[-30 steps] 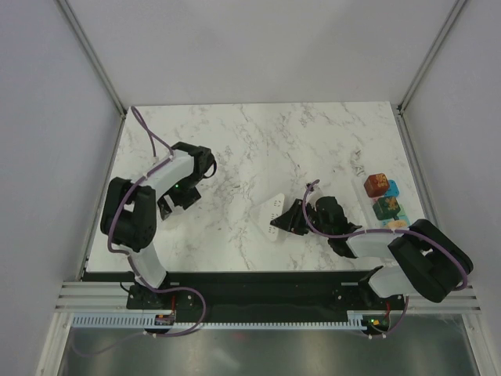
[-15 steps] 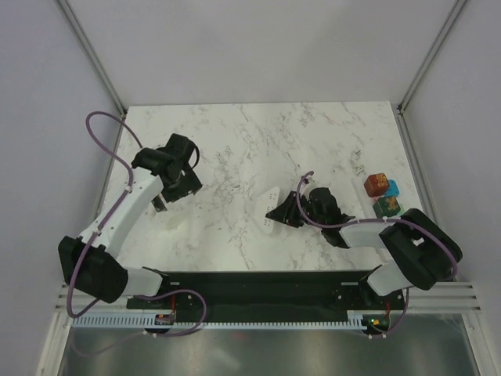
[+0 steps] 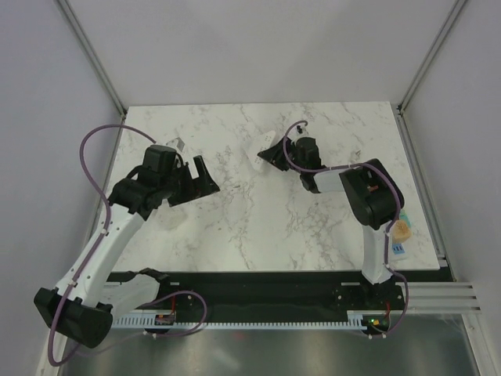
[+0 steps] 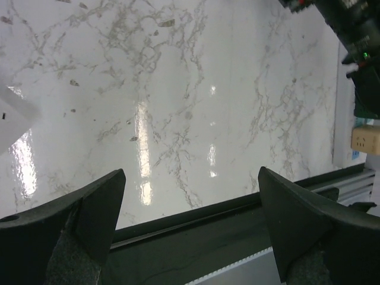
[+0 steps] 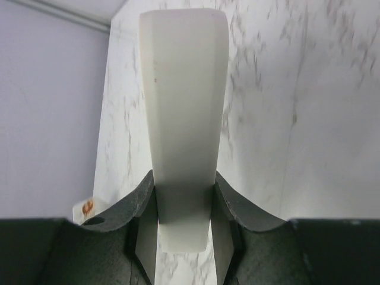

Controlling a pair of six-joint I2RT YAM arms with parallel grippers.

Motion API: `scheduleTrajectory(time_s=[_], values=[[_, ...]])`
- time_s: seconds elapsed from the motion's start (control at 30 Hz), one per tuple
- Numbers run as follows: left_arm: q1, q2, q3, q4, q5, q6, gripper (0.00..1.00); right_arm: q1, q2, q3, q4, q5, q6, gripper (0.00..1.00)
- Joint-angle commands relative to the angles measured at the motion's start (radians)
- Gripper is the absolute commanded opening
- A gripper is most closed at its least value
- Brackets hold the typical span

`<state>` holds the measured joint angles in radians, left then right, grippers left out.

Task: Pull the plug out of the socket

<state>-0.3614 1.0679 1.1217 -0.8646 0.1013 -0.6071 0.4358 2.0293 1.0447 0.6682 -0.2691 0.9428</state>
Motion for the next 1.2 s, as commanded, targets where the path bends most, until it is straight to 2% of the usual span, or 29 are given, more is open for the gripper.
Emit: scheduleTrajectory(time_s=[0.0,0.2,0.37,0.43,0.47,0.53,0.63,0.67,0.73,0.77,0.87,0.9,1.03,1.17], values=[[-0.001,-0.083,-0.055,0.131,0.139,0.095,1.0,-0.034,0.095,0.164,0.077,0.018,-0.022,0.0],[-0.001,-0.144,-0.114,0.222,0.207,0.09,1.0,-0.066,0.324,0.443,0.077,0.008,-0.006,0.0],[-0.001,-0.148,-0.138,0.257,0.252,0.112,1.0,-0.077,0.482,0.679,-0.001,0.033,0.016,0.0],[-0.001,-0.152,-0.152,0.259,0.252,0.124,1.0,-0.08,0.528,0.728,-0.053,0.048,0.028,0.03],[-0.001,-0.158,-0.16,0.26,0.25,0.125,1.0,-0.085,0.542,0.777,-0.073,0.048,0.036,0.09],[-0.001,-0.16,-0.168,0.266,0.253,0.132,1.0,-0.088,0.569,0.811,-0.119,0.041,0.057,0.13],[-0.001,-0.16,-0.172,0.271,0.278,0.138,1.0,-0.088,0.559,0.83,-0.197,0.042,0.051,0.43],[-0.001,-0.16,-0.172,0.271,0.288,0.141,1.0,-0.089,0.551,0.828,-0.22,0.05,0.041,0.57],[-0.001,-0.161,-0.171,0.272,0.314,0.15,1.0,-0.091,0.519,0.821,-0.289,0.067,0.007,0.71],[-0.001,-0.161,-0.171,0.274,0.324,0.153,1.0,-0.091,0.508,0.819,-0.318,0.085,-0.007,0.82],[-0.001,-0.169,-0.174,0.271,0.353,0.167,1.0,-0.095,0.48,0.865,-0.474,0.108,-0.082,0.98],[-0.001,-0.171,-0.177,0.271,0.371,0.171,1.0,-0.097,0.473,0.876,-0.555,0.117,-0.105,0.98],[-0.001,-0.187,-0.183,0.268,0.4,0.171,1.0,-0.106,0.364,0.83,-0.665,0.166,-0.203,0.98],[-0.001,-0.195,-0.206,0.268,0.419,0.165,1.0,-0.127,0.26,0.799,-0.844,0.24,-0.356,0.98]])
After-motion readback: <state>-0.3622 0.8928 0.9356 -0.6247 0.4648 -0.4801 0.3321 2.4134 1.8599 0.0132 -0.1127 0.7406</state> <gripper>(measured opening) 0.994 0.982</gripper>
